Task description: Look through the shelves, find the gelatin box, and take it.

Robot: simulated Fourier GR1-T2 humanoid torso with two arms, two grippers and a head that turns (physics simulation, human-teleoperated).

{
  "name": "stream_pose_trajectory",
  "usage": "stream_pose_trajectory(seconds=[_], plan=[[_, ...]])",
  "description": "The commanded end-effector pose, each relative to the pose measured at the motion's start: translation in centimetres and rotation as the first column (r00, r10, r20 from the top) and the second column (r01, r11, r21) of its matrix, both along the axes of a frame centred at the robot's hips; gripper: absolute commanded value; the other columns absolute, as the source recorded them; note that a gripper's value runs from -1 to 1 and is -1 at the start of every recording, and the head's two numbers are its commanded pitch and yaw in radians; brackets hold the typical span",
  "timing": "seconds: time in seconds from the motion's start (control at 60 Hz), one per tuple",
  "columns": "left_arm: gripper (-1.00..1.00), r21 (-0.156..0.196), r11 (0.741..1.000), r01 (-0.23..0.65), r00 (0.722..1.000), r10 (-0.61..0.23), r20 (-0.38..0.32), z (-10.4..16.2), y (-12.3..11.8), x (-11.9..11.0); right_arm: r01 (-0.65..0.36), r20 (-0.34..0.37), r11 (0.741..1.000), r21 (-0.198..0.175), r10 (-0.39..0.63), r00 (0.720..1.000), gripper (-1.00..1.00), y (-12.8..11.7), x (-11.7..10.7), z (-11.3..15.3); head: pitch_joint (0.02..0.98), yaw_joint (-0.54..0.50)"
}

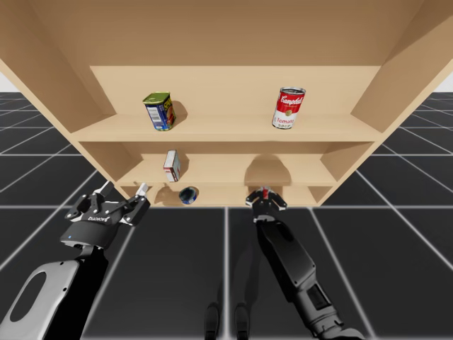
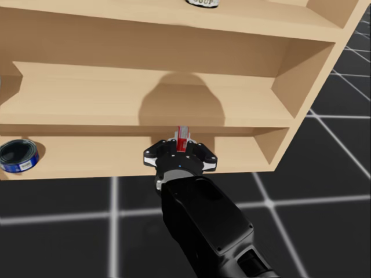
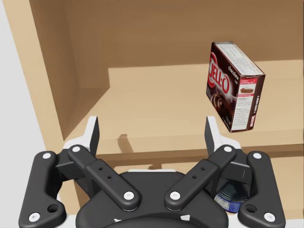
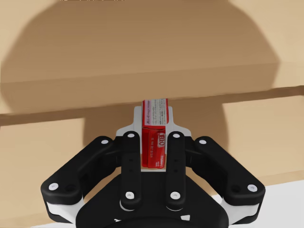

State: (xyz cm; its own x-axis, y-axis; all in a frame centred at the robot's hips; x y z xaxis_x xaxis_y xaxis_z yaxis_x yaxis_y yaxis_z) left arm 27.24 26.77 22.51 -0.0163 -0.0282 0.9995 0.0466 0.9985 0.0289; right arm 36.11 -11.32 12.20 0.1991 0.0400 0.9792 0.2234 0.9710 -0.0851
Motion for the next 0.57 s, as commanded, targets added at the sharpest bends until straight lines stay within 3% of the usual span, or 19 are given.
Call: stream_pose_trajectory(seconds=[0.017, 0.15, 0.317, 0.567], plan=[[-1.00, -0.002, 1.000, 0.001, 1.000, -0.001, 0.001, 0.0, 0.0, 0.0, 0.061, 0.055, 0.997, -0.037, -0.059, 0.997, 1.00, -1.7, -0.8, 1.3, 0.729, -0.25], [-1.00, -0.002, 1.000, 0.003, 1.000, -0.003, 0.003, 0.1, 0.0, 0.0, 0.054, 0.073, 0.997, -0.058, -0.050, 0.996, 1.00, -2.5, -2.8, 2.0, 0.728, -0.25], [-1.00, 0.000, 1.000, 0.005, 1.000, -0.005, 0.004, 0.0, 0.0, 0.0, 0.037, 0.070, 0.998, -0.049, -0.034, 0.997, 1.00, -3.4, -5.9, 2.2, 0.727, -0.25], [-1.00, 0.011, 1.000, -0.007, 1.000, 0.007, 0.003, 0.0, -0.1, 0.0, 0.005, 0.084, 0.996, -0.090, 0.003, 0.996, 1.00, -4.9, -11.6, 2.6, 0.728, -0.27]])
